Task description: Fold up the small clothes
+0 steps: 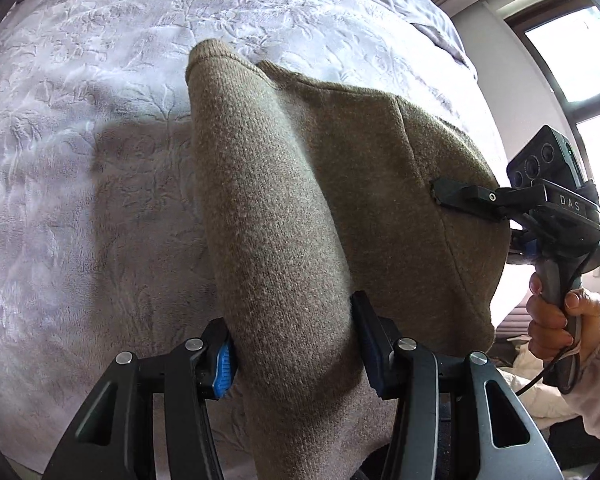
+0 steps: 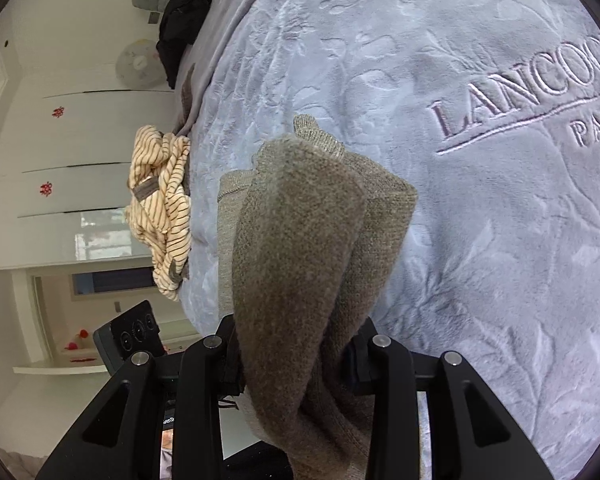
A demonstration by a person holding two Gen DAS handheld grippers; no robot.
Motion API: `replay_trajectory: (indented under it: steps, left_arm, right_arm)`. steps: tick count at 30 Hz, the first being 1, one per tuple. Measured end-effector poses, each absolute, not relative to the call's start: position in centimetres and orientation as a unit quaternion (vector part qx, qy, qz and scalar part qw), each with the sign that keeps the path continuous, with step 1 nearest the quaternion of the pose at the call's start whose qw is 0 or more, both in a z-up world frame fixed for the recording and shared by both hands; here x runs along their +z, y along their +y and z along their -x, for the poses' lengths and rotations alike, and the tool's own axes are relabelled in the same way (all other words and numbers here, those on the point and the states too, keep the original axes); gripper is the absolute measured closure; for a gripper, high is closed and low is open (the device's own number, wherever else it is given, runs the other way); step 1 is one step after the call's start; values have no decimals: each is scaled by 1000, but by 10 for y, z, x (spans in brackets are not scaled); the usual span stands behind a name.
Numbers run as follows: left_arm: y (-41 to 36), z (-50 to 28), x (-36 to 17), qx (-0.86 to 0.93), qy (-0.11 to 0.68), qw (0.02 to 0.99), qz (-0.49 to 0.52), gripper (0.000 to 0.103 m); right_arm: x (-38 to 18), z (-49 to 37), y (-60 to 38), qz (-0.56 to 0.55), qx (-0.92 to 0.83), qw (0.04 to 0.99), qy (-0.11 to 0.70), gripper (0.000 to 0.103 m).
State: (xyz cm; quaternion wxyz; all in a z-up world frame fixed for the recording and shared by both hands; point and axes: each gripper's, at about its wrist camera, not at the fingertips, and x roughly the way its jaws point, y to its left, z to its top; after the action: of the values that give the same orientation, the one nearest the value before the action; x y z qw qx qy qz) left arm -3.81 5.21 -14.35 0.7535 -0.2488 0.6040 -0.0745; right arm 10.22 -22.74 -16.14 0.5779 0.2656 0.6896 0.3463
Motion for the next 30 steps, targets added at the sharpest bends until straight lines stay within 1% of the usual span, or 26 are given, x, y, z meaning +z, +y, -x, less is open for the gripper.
replay_trajectory:
  steps: [5, 8, 11, 12, 13, 14, 15, 16, 17, 24, 25, 26, 28, 30]
  left_arm:
    - [50, 37, -148, -68, 605, 755, 243, 52]
    - [50, 37, -153, -63, 608, 754, 242, 51]
    - [49, 36, -156, -45, 611, 754, 237, 43]
    - [49, 36, -156, -40, 611, 754, 236, 37]
    - [49, 37, -156, -29, 612, 756, 230, 33]
    - [50, 38, -154, -13, 613, 759, 219, 29]
    - [51, 38, -154, -9, 612, 761, 215, 29]
    - [52, 39, -152, -5, 612, 761, 214, 29]
    - [54, 41, -148, 3, 611, 762, 213, 29]
    - [65, 46, -120, 47, 593, 786, 168, 29]
    - [67, 47, -117, 48, 592, 788, 163, 29]
    - [66, 47, -114, 46, 590, 790, 157, 29]
    - [62, 48, -110, 42, 591, 793, 143, 29]
    - [53, 50, -108, 32, 591, 795, 128, 29]
  right_arm:
    - [-171, -106, -232, -252, 328, 591, 693, 64]
    - [-174, -109, -233, -225, 318, 603, 696, 62]
    - [-176, -109, -235, -195, 311, 614, 698, 59]
    - [-176, -109, -237, -188, 309, 618, 698, 58]
    - [-175, -109, -238, -176, 306, 623, 698, 57]
    - [-173, -109, -238, -159, 301, 630, 698, 54]
    - [-171, -109, -238, -143, 297, 634, 699, 52]
    - [-168, -109, -238, -124, 291, 639, 701, 46]
    - [-164, -109, -238, -105, 284, 644, 702, 43]
    - [-125, -96, -246, -21, 263, 676, 688, 42]
    - [-117, -90, -246, -13, 267, 681, 681, 45]
    - [-111, -86, -245, -8, 273, 686, 675, 62]
    - [-97, -74, -241, 1, 289, 692, 662, 82]
    - [-85, -58, -233, -1, 313, 691, 652, 85]
